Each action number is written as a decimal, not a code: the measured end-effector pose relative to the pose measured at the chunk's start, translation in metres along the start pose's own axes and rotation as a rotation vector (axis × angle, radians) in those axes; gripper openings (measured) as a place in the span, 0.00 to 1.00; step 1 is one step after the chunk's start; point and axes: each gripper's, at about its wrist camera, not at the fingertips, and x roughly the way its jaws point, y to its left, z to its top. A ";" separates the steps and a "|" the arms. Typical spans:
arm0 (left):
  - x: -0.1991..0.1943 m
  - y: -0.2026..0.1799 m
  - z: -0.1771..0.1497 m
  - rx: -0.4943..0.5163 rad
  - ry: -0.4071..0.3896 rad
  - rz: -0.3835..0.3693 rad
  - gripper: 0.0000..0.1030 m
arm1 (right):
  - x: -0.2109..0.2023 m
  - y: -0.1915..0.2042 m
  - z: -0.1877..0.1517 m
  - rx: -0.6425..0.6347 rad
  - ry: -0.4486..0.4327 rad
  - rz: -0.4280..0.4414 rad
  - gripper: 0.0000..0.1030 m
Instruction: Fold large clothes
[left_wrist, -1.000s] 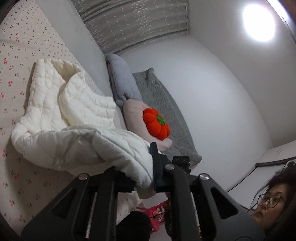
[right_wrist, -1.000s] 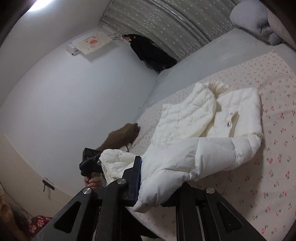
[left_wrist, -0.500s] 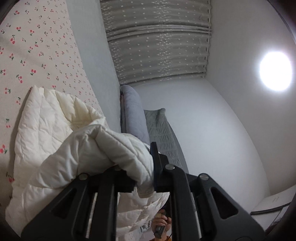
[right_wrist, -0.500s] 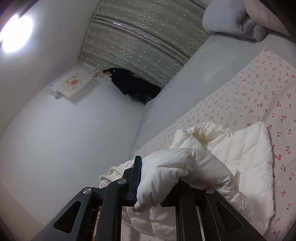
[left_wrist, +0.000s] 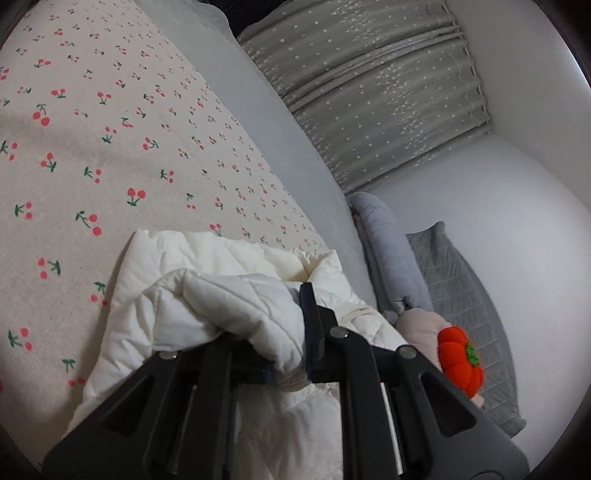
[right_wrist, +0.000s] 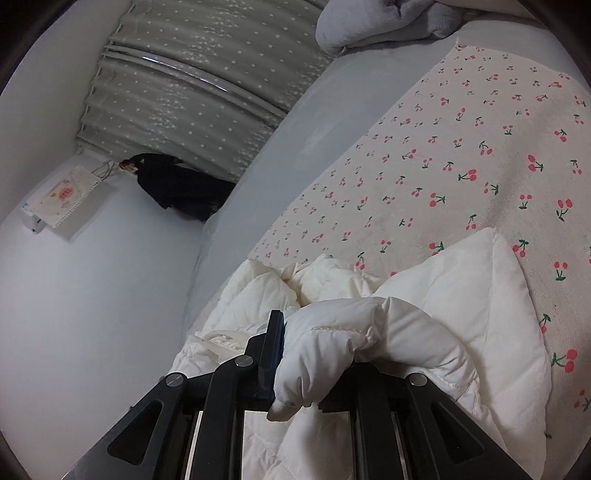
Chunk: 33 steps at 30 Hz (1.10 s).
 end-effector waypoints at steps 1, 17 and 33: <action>0.003 0.003 -0.001 0.010 0.003 0.012 0.15 | 0.002 -0.002 -0.002 -0.003 0.001 -0.014 0.11; -0.008 -0.048 -0.001 0.178 -0.015 0.119 0.69 | -0.018 0.042 -0.016 -0.212 -0.040 -0.088 0.40; 0.055 -0.132 -0.050 0.707 0.042 0.353 0.76 | 0.049 0.151 -0.093 -0.795 -0.041 -0.445 0.73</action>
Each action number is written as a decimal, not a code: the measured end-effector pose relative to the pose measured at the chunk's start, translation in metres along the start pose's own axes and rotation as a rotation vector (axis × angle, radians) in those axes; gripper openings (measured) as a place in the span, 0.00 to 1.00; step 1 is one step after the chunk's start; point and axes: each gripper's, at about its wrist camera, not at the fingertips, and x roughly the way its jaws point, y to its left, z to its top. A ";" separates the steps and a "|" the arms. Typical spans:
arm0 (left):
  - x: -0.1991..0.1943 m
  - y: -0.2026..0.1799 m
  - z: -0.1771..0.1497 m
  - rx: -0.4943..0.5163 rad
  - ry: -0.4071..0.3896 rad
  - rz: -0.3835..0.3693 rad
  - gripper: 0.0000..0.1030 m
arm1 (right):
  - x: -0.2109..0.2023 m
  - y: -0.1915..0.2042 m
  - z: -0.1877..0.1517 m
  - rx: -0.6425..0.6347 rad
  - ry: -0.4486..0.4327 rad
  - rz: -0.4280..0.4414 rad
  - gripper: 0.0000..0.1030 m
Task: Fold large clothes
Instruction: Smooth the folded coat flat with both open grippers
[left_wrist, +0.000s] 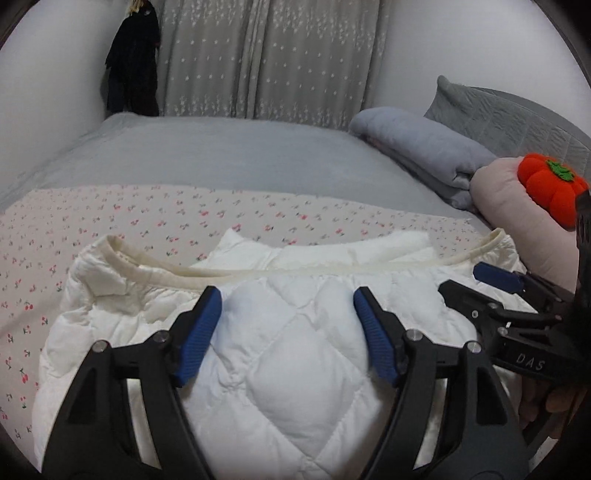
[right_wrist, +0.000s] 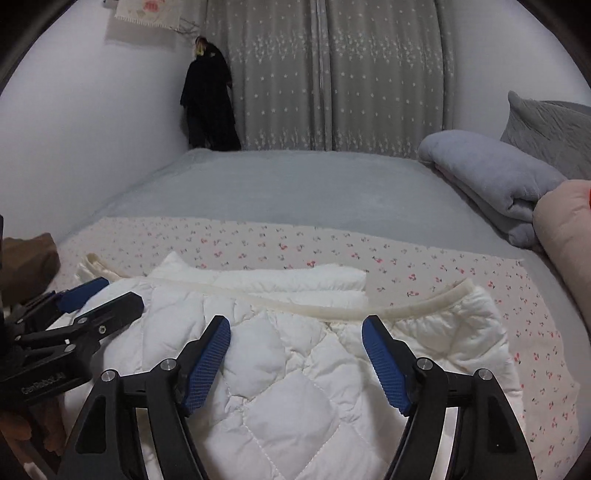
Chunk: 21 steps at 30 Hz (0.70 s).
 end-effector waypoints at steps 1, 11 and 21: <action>0.007 0.006 -0.001 -0.015 0.021 -0.004 0.79 | 0.010 -0.007 -0.005 0.021 0.034 0.019 0.73; 0.037 0.030 -0.023 -0.059 0.071 -0.067 0.83 | 0.046 -0.023 -0.032 0.087 0.065 0.059 0.78; 0.028 0.024 -0.019 -0.068 0.080 -0.092 0.83 | 0.042 -0.019 -0.023 0.074 0.080 0.061 0.79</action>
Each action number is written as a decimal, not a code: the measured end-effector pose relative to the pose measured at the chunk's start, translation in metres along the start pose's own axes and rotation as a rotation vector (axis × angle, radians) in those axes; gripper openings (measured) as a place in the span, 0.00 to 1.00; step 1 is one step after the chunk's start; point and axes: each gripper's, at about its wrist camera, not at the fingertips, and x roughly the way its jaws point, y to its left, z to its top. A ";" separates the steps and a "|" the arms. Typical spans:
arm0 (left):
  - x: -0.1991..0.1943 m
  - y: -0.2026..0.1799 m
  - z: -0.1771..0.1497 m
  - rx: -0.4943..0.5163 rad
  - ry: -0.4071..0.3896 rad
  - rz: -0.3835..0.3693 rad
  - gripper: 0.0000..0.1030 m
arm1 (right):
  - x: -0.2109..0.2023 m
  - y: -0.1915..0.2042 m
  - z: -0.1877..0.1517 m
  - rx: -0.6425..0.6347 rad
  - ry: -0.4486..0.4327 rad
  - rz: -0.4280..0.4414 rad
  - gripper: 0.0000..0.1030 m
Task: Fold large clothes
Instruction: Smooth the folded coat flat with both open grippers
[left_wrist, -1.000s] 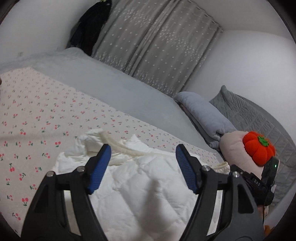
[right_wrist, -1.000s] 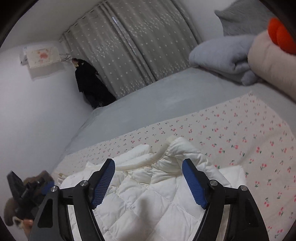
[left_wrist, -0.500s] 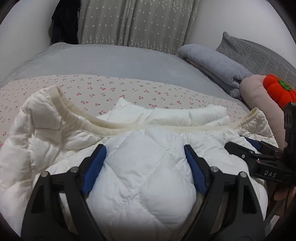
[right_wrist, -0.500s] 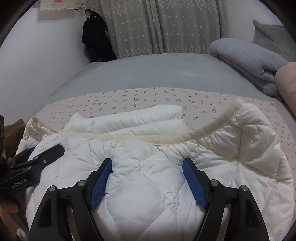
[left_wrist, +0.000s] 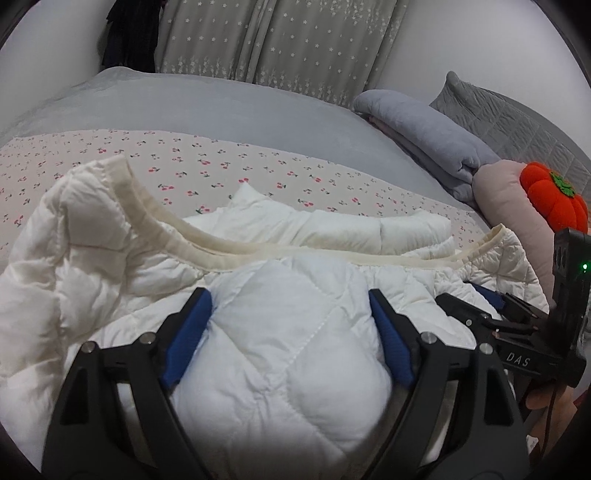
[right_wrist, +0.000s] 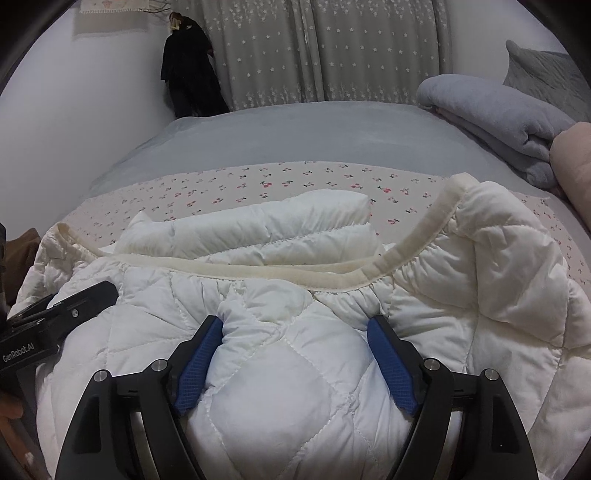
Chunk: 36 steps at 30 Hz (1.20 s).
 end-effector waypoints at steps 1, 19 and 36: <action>-0.006 0.000 0.001 -0.005 -0.007 -0.019 0.82 | -0.003 -0.001 0.003 -0.001 -0.008 0.007 0.79; -0.010 0.041 0.000 -0.023 0.046 0.019 0.85 | -0.017 -0.069 0.000 0.082 0.000 -0.036 0.80; -0.042 0.050 0.006 -0.152 0.113 -0.055 0.85 | -0.038 -0.055 -0.002 0.019 0.006 -0.103 0.80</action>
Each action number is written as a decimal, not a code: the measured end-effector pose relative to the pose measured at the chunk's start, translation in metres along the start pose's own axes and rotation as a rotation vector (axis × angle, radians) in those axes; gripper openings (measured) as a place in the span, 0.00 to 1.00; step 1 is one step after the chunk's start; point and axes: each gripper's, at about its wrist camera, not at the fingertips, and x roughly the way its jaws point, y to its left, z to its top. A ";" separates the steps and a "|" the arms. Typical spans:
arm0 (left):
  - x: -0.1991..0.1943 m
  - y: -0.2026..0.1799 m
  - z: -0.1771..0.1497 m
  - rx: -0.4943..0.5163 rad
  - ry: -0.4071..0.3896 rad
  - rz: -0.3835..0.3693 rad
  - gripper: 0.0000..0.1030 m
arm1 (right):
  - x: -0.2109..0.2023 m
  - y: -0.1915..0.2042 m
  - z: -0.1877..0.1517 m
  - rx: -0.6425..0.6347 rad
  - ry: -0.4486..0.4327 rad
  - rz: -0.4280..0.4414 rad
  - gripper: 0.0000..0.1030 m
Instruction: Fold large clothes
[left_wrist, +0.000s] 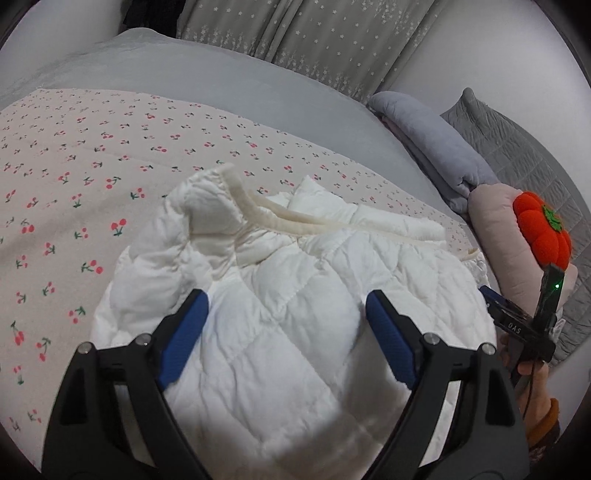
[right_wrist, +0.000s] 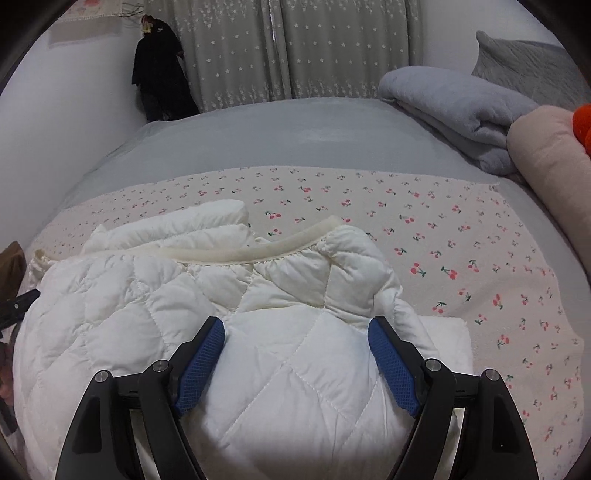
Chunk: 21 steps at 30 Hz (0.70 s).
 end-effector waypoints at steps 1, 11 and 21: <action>-0.007 0.002 0.000 -0.012 0.013 -0.011 0.86 | -0.008 0.002 0.001 -0.004 -0.008 0.011 0.80; -0.052 0.055 -0.010 -0.137 0.142 0.042 0.91 | -0.070 0.046 0.004 -0.064 -0.061 0.113 0.80; -0.029 0.107 -0.042 -0.365 0.253 -0.125 0.89 | -0.071 0.110 -0.015 -0.173 -0.025 0.195 0.48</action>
